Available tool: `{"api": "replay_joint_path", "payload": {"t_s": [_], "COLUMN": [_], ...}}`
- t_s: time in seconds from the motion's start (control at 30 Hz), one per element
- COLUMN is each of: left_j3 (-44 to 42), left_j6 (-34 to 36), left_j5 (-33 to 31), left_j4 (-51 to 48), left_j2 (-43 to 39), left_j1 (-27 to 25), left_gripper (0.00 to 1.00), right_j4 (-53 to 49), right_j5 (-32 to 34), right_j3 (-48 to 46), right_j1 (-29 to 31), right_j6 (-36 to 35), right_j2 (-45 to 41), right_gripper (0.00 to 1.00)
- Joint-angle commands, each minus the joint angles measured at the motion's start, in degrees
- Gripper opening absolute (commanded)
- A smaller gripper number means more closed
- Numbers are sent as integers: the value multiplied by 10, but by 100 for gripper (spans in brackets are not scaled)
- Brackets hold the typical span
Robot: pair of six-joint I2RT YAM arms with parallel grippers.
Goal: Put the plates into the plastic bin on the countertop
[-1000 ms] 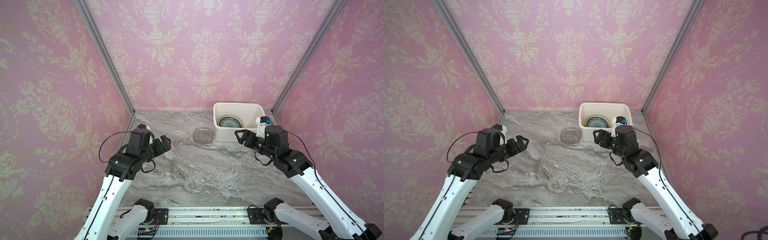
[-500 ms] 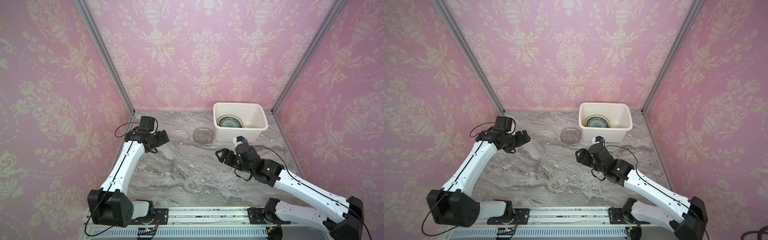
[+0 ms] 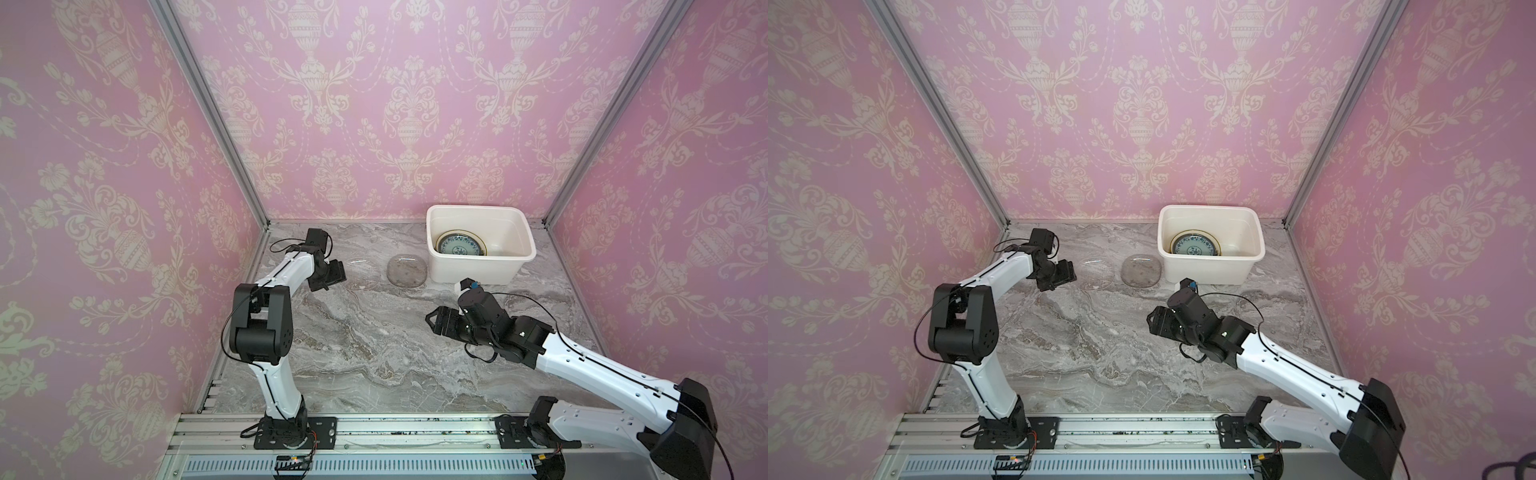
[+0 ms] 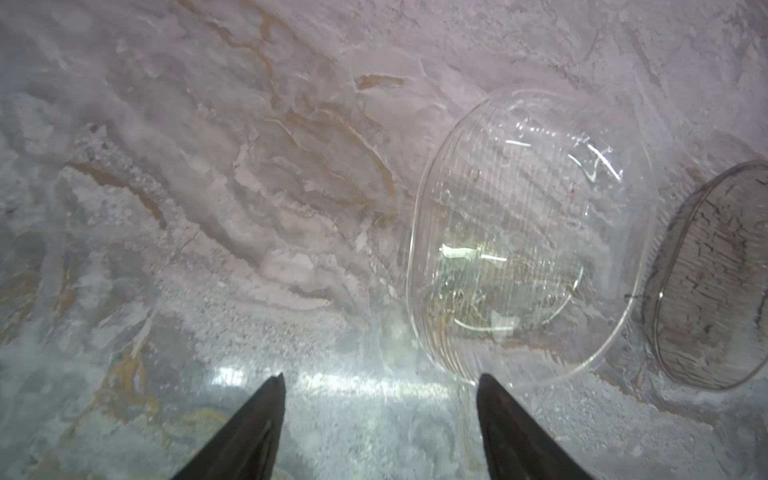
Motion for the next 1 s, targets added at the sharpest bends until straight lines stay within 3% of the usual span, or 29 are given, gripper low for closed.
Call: {"api": "replay_joint_path", "payload": {"t_s": [0.0,0.53,0.57,0.97], "left_j3": [34,80,79,9], "left_j6": [14,47,50,39], "left_j5": [13,-4,-2,7], "left_j4": [25,21,20,38], "left_j2": [34,121,123,86], "left_j1": [5,-7,-8,-8], "left_gripper": [73,37,31,9], "right_j4": [-6,-10,-10,-22], "right_j5": [-13,-4,-2,25], "right_j3": [19,13,11,-5], "right_j1": [2,-5,-6,-5], "right_j6": [-20,-5,-3,19], "right_j2": [14,20,17,-16], "right_gripper": [77,75,75,73]}}
